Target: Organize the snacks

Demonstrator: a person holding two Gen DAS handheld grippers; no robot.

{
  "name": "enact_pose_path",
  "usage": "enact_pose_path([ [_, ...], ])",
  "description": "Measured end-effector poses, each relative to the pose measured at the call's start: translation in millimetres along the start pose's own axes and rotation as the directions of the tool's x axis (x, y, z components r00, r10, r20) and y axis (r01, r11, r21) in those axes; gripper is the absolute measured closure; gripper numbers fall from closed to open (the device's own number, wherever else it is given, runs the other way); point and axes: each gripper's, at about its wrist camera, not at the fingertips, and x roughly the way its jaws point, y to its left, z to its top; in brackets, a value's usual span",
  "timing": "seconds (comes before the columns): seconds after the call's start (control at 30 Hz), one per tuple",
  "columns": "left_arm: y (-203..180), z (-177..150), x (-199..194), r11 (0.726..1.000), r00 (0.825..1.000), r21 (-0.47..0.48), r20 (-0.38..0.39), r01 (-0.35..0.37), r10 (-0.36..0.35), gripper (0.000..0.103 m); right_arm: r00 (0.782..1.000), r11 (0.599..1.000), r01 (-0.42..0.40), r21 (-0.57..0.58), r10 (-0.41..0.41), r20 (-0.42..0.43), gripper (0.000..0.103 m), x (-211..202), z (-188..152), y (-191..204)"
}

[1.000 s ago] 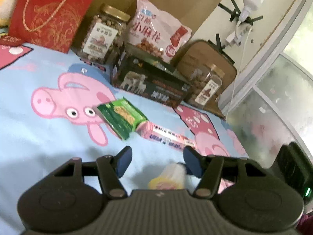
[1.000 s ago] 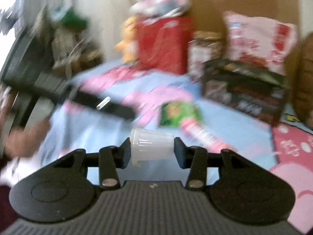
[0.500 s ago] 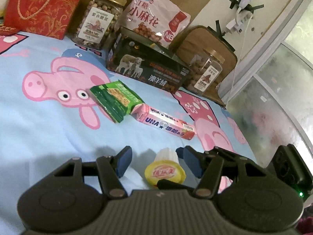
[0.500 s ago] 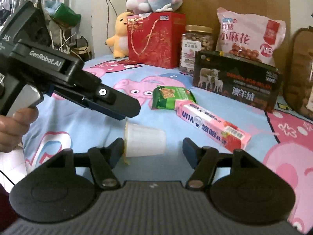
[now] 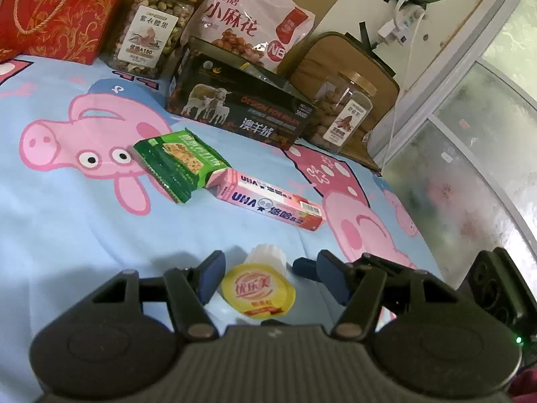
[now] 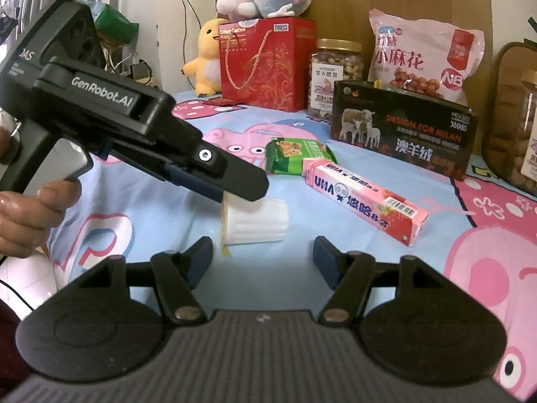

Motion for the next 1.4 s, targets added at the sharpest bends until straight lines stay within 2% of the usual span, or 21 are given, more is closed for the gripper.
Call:
enact_pose_path([
  [0.1, -0.8, 0.0, 0.2, 1.000, 1.000, -0.002, -0.003, 0.003, -0.003, 0.038, 1.000, 1.000, -0.003, 0.009, 0.003, 0.001, 0.034, -0.3, -0.2, -2.0],
  [0.47, -3.5, -1.2, 1.9, 1.000, 1.000, 0.004, -0.011, -0.009, 0.009, 0.038, 1.000, 1.000, -0.007, 0.020, 0.007, 0.004, 0.034, -1.7, 0.0, -3.7],
  [0.57, -3.5, -1.1, 2.5, 1.000, 1.000, 0.003, -0.013, -0.004, 0.004, 0.033, 1.000, 1.000, -0.007, 0.011, 0.007, 0.001, 0.034, -1.0, 0.5, -2.4],
  [1.4, -6.2, 2.5, 10.0, 1.000, 0.999, 0.006, -0.034, 0.013, -0.013, 0.033, 1.000, 1.000, -0.029, 0.011, 0.029, -0.012, 0.034, -0.2, 1.3, -2.1],
])
